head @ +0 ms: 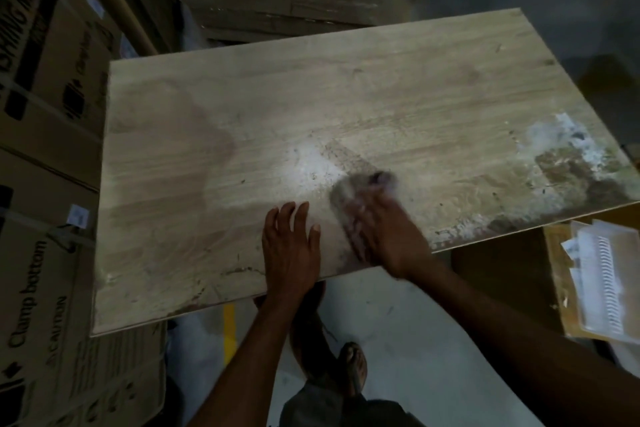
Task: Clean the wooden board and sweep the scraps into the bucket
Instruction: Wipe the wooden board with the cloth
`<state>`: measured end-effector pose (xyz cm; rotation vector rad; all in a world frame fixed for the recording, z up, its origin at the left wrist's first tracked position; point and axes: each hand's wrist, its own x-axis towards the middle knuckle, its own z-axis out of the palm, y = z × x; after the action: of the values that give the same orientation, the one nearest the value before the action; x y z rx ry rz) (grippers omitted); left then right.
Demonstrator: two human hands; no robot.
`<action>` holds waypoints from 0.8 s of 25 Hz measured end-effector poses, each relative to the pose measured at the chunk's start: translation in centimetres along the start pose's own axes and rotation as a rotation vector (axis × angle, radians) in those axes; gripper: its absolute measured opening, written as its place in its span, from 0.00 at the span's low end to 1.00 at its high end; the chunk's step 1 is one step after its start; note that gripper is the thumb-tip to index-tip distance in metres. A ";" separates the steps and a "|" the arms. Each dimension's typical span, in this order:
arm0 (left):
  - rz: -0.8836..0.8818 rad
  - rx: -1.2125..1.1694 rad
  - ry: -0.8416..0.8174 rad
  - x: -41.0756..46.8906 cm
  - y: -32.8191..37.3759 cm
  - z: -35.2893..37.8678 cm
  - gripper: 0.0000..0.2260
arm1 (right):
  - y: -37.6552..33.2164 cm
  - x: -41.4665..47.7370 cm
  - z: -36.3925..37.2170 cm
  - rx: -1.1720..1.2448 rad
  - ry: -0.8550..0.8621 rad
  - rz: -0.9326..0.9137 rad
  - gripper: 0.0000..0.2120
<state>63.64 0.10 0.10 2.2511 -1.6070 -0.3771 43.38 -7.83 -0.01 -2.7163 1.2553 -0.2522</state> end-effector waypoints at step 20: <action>-0.072 -0.210 0.078 13.2 2.5 -0.5 0.11 | 7.4 13.8 -0.5 0.055 0.040 0.095 0.28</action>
<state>65.98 -13.08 1.45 2.1405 -1.3822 -0.4491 46.58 -23.11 0.30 -2.6094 1.3635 -0.3268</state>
